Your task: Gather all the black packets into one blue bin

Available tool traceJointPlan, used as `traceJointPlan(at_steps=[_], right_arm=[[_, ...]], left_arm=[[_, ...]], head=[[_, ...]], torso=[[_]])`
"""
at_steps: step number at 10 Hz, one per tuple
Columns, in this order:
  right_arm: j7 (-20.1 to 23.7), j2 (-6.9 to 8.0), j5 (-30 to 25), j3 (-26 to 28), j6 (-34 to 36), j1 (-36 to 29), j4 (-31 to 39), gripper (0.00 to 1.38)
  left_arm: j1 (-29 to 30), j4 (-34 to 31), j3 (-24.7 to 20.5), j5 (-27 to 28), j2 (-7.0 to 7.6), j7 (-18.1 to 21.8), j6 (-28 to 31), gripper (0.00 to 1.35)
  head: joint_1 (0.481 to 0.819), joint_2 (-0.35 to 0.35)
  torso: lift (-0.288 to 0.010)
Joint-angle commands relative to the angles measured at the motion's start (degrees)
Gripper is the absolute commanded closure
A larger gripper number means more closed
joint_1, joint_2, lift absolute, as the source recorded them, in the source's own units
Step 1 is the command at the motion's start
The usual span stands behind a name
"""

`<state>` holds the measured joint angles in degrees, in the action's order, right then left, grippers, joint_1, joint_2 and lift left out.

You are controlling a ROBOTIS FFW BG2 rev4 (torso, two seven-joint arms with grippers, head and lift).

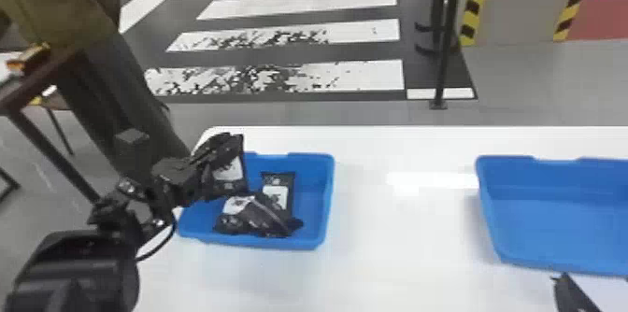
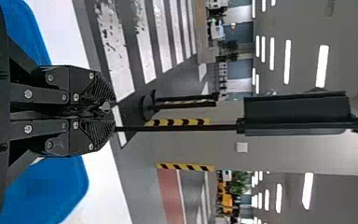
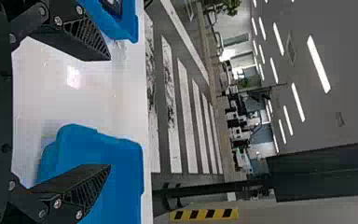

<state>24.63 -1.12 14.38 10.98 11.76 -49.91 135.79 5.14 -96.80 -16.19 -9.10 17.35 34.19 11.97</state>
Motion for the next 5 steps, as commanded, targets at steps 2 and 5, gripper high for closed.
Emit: traceJointPlan(at_steps=[2, 5], right_arm=[[0.3, 0.33, -0.4, 0.7, 0.3, -2.1, 0.3, 0.22], [0.2, 1.17, -0.4, 3.0, -1.5, -4.6, 1.8, 0.22]], left_arm=[[-3.5, 3.2, 3.2, 6.9, 1.02, -0.2, 4.6, 0.73], [6.8, -6.6, -3.0, 3.5, -1.97, 0.3, -0.6, 0.14]], head=[[0.695, 0.174], [0.695, 0.160]], torso=[[-0.110], [-0.110]])
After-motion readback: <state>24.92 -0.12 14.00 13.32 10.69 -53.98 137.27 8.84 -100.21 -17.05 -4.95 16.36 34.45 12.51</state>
